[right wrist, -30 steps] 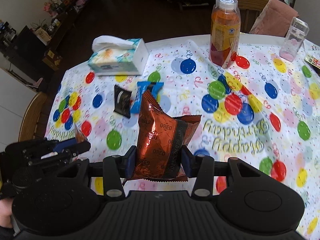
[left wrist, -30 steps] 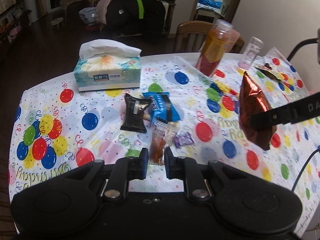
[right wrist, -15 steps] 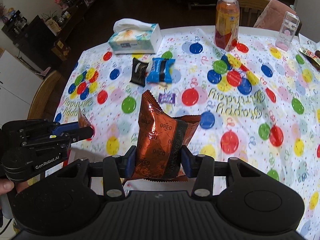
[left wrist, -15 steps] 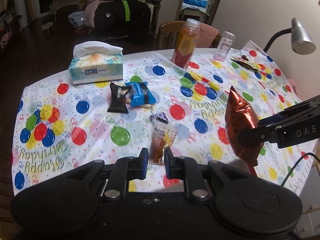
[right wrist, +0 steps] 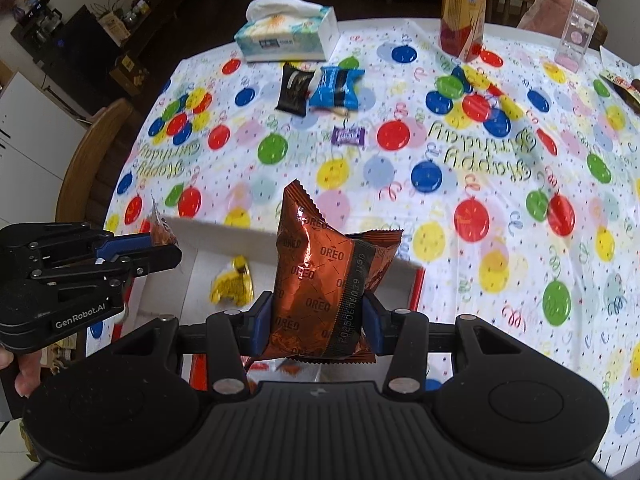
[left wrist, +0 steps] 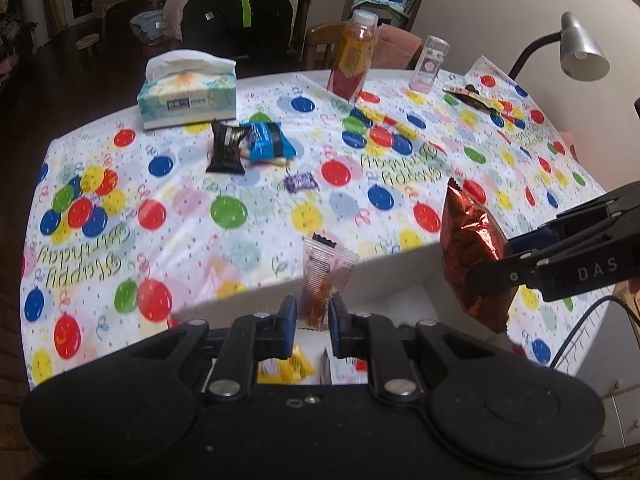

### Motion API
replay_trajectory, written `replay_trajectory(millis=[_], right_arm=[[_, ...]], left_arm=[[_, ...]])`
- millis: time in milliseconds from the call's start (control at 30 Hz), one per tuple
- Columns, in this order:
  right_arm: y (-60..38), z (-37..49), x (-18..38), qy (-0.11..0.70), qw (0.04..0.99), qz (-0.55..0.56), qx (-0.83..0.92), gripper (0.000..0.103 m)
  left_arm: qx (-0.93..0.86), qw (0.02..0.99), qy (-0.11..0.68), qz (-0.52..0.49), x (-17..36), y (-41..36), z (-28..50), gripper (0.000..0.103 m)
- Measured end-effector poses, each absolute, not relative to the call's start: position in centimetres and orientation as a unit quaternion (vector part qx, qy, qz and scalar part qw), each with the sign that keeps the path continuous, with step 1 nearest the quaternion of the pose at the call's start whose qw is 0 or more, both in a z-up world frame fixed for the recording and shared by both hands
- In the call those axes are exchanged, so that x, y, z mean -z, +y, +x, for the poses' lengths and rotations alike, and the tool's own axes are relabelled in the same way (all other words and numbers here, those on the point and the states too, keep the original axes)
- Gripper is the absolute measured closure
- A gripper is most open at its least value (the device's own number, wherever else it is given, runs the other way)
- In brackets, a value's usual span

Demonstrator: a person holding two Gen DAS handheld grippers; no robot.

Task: Organize snacks
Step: 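Lift both held snacks and carry them over the white box, then open the left tool to drop the clear packet while the right tool releases the Oreo packet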

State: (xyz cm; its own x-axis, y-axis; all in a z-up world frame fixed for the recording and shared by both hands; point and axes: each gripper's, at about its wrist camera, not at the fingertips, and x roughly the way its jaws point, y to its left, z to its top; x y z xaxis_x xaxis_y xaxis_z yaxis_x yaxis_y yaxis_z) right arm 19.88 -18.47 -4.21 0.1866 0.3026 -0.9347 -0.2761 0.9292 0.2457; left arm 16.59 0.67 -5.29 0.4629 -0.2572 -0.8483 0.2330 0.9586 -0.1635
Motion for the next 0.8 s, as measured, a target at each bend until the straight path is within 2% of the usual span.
replay_trajectory(millis=[800], right_arm=[[-15.6, 16.3, 10.2, 0.607, 0.767, -0.08, -0.193, 0.058]], left_arm=[[0.123, 0.819, 0.561, 0.011, 12.3, -0.3, 13.2, 0.089]])
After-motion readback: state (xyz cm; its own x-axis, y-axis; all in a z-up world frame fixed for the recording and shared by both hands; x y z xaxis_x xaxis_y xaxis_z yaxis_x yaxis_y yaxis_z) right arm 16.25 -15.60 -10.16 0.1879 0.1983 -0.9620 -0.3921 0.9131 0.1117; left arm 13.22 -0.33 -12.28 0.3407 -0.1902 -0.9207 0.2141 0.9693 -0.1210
